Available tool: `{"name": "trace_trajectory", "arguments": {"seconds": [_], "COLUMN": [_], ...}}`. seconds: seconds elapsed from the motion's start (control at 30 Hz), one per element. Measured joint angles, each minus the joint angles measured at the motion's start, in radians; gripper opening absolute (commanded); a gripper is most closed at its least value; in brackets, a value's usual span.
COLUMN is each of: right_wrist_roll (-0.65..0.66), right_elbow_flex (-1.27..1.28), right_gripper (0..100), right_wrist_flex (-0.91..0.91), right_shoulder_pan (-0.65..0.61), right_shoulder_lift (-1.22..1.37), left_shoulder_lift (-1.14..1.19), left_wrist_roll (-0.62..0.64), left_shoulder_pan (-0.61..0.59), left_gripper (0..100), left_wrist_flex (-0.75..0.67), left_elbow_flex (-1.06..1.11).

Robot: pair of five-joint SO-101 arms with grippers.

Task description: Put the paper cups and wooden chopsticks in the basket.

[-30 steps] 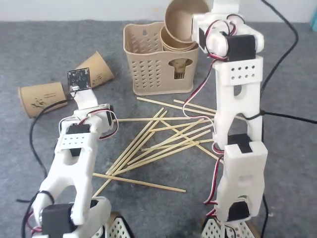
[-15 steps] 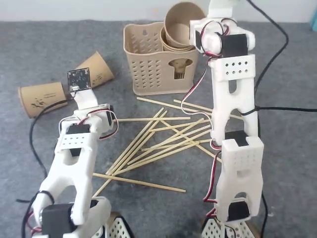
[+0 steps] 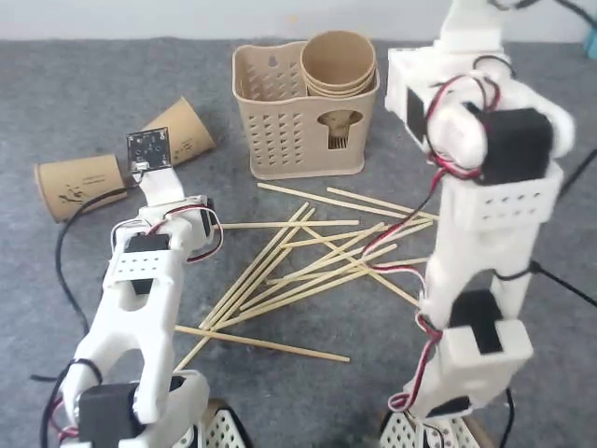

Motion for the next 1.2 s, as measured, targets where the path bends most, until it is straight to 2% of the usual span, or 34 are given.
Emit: {"name": "trace_trajectory", "arguments": {"seconds": [0.33, 0.5, 0.83, 1.0, 1.2], "right_wrist_roll": [0.005, 0.123, 0.21, 0.285, 0.305], "right_elbow_flex": [0.474, 0.872, 1.807, 2.028, 2.165], "right_gripper": [0.8, 0.8, 0.8, 0.8, 0.8], "right_wrist_flex": [0.0, -0.012, -0.506, -0.671, -0.853], "right_shoulder_pan": [0.104, 0.118, 0.244, 0.305, 0.344], "right_shoulder_lift": [-0.215, -0.311, -0.465, -0.497, -0.497], "left_shoulder_lift": [0.0, 0.0, 0.0, 0.0, 0.0], "left_wrist_roll": [0.0, -0.002, 0.0, 0.0, 0.0], "left_shoulder_pan": [0.0, -0.005, -0.021, -0.021, -0.021], "left_gripper": [14, 14, 14, 14, 14], "left_wrist_flex": [0.0, 0.0, 0.0, 0.0, 0.0], "left_elbow_flex": [0.0, 0.0, 0.0, -0.018, -0.052]}}
